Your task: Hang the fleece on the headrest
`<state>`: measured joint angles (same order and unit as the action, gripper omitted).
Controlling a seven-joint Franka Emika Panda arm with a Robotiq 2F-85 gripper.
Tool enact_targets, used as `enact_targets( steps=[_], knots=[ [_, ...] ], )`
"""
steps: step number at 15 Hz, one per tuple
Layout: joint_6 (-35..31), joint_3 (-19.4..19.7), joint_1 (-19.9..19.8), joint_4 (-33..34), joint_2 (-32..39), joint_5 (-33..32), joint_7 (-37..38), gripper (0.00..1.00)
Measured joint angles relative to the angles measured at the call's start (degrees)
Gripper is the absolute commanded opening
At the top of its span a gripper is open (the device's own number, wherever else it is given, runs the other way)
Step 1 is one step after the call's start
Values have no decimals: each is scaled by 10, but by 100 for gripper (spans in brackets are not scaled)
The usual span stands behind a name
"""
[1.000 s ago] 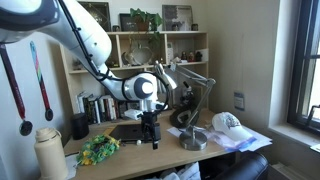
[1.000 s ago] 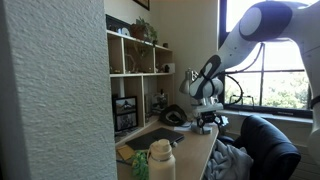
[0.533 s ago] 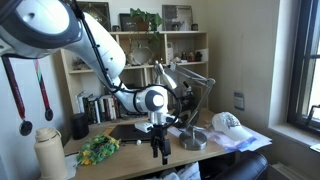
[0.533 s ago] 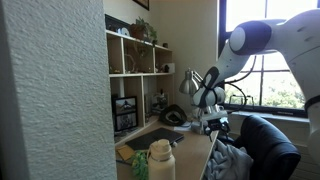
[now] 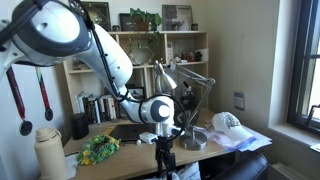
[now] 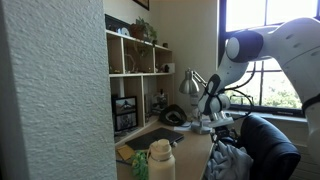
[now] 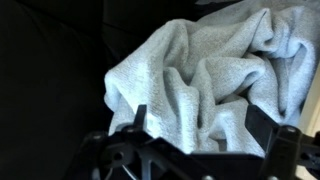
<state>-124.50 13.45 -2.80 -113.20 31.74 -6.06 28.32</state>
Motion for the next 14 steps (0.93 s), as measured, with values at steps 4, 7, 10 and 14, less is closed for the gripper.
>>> enact_targets(
  steps=[4,7,10,14],
  knots=[
    [0,13,-2,-5,18,0,3,74],
    [0,24,-3,-12,26,0,3,49],
    [0,31,-3,-21,28,0,3,27],
    [0,35,-1,-23,28,0,12,3]
  ],
)
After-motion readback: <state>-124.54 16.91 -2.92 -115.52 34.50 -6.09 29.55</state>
